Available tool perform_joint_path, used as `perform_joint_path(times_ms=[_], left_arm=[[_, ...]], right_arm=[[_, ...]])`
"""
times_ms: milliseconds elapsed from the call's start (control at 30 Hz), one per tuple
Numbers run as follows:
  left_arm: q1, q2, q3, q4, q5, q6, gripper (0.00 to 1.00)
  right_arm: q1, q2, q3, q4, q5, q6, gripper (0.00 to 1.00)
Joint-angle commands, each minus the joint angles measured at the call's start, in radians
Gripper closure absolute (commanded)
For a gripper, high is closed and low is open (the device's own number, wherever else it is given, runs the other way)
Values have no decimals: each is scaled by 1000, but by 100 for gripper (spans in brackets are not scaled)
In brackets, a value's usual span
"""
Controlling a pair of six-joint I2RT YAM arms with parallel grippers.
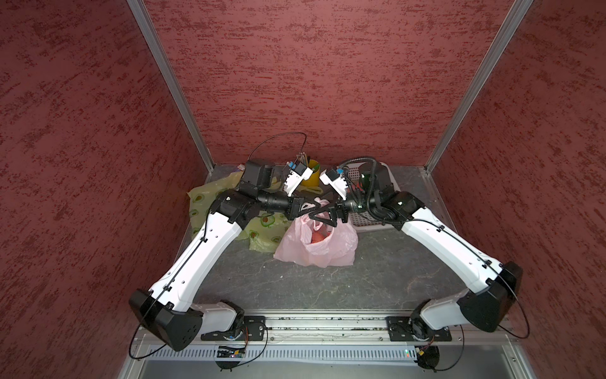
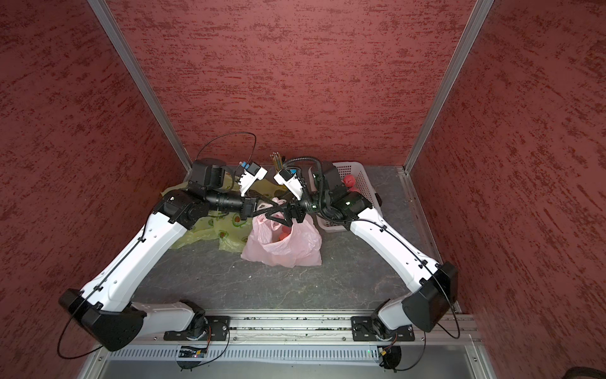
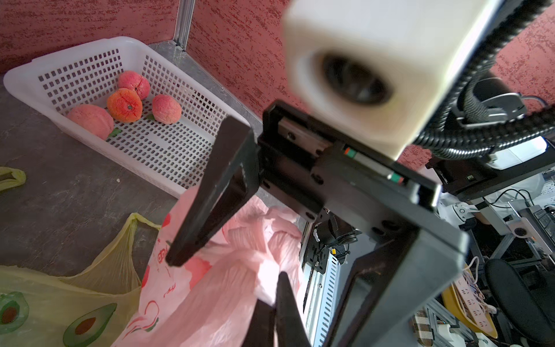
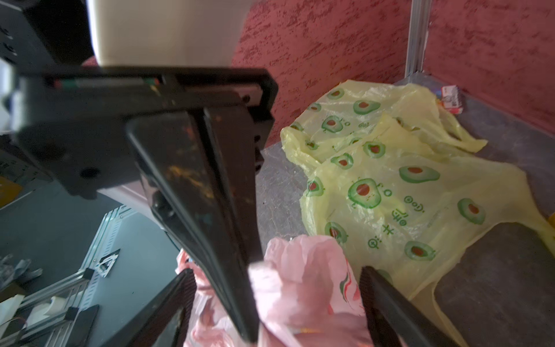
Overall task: Place the peach into a plastic bag & tie a knot
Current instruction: Cross the plastic bag at the center of the board.
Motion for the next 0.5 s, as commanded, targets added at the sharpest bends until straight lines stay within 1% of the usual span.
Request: perform_joint_path(times_ms=[0, 100, 233, 367, 400, 467], left_arm=[[8, -21, -3, 16, 15, 12, 100], [9, -24, -8, 17, 12, 10, 100], [9, -22, -13, 16, 7, 5, 100], [9, -23, -16, 12, -1, 2, 100], [9, -24, -17, 12, -3, 2, 100], [9, -24, -20, 11, -8, 0, 100]], right_arm=[[-1, -15, -33, -29, -62, -10, 18], [-1, -32, -61, -3, -43, 13, 24], [-1, -48, -67, 23, -6, 53, 38], [-1, -52, -58, 14, 35, 65, 50], [0, -54, -58, 15, 35, 67, 51], [0, -53, -59, 18, 35, 79, 46]])
